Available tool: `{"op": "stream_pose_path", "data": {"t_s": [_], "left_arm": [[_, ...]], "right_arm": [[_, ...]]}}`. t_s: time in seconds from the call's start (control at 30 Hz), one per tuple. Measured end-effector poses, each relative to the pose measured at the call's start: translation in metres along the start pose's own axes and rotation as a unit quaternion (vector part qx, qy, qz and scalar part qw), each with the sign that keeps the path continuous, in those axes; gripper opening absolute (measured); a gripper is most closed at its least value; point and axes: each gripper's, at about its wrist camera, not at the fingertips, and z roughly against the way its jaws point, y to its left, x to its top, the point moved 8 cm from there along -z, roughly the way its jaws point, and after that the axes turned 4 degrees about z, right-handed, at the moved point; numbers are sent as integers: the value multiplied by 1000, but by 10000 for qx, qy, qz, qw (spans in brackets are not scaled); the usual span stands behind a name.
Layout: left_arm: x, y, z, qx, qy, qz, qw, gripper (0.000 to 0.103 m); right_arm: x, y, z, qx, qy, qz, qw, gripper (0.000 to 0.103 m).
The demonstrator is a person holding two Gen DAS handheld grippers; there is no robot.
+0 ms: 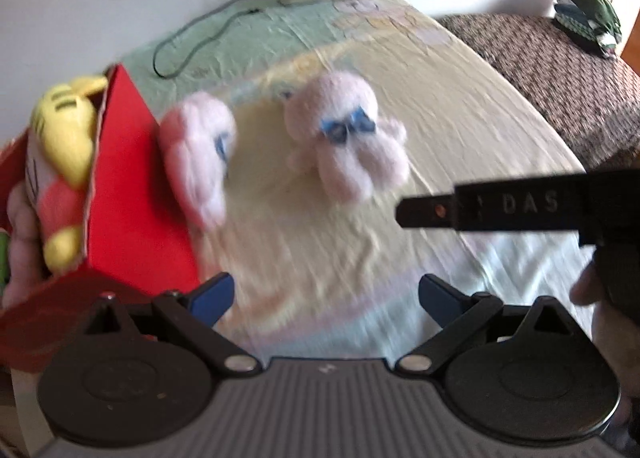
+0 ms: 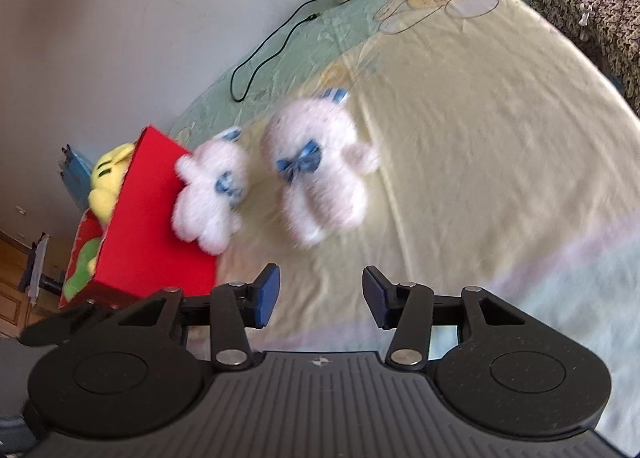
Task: Organize objects
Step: 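Move the right gripper to the white bunny plush with blue bow, then grasp the white bunny plush by its head with the right gripper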
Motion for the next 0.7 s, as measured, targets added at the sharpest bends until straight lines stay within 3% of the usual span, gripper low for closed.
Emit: {"op": "stream_pose_path", "data": {"t_s": [0.17, 0.47, 0.7], "left_arm": [[24, 3, -14, 109, -104, 15, 9999, 97], [62, 6, -46, -47, -222, 149, 9996, 92], [82, 7, -68, -163, -194, 124, 9996, 88]], "right_arm": [[13, -11, -7, 62, -38, -161, 9998, 50], [49, -10, -20, -3, -325, -40, 9995, 50], [65, -11, -44, -57, -287, -21, 9996, 51]]}}
